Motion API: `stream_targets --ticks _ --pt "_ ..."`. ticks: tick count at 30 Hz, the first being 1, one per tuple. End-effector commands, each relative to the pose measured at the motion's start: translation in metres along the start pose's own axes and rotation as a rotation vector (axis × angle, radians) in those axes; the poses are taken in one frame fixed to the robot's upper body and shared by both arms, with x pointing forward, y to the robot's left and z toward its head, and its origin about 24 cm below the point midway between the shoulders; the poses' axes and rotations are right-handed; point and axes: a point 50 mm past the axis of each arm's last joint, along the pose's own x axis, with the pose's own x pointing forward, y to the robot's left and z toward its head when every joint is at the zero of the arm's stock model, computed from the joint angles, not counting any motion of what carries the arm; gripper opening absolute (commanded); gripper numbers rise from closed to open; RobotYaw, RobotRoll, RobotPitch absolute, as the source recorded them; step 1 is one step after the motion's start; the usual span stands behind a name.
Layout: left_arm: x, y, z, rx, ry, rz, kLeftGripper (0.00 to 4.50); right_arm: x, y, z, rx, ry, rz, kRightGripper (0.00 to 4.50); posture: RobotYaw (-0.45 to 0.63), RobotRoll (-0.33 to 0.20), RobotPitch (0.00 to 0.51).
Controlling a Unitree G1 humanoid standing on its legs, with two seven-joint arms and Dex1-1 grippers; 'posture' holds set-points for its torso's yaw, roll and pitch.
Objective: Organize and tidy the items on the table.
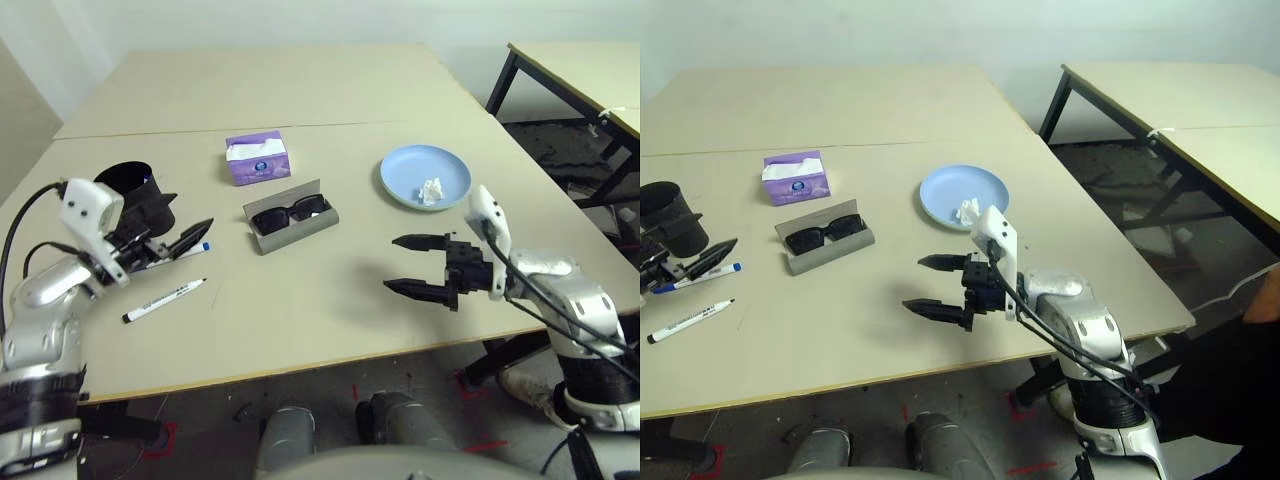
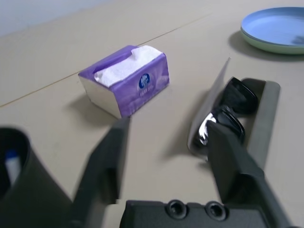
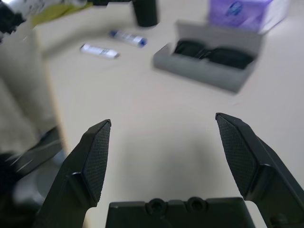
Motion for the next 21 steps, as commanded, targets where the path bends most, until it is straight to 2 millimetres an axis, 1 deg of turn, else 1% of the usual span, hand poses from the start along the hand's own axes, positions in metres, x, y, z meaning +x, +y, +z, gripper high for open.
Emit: stream_targets --ticks 1,6,7,11,15,21 --pt "0.009 0.004 -0.007 0.001 0.065 0.015 1.9 -0.006 -0.002 -0.006 -0.028 -0.073 -0.018 4.5 -0.04 0.0 0.094" --pt "0.028 0.003 -0.006 0.003 0.067 0.021 0.16 -0.009 0.003 -0.02 -0.039 -0.105 0.063 4.5 -0.05 0.0 0.094" --pt "0.031 0.002 -0.006 0.004 0.065 0.022 0.04 -0.01 0.004 -0.022 -0.04 -0.104 0.076 4.5 -0.05 0.0 0.093" --pt "0.042 -0.001 -0.006 -0.004 0.056 0.033 0.04 -0.012 0.009 -0.03 -0.017 -0.114 0.133 4.5 -0.05 0.0 0.09" --pt "0.047 -0.003 -0.006 -0.009 0.049 0.041 0.04 -0.015 0.015 -0.036 0.004 -0.111 0.176 4.5 -0.05 0.0 0.086" --pt "0.053 -0.006 -0.008 -0.016 0.047 0.039 0.04 -0.013 0.018 -0.035 0.029 -0.145 0.179 4.5 -0.06 0.0 0.081"
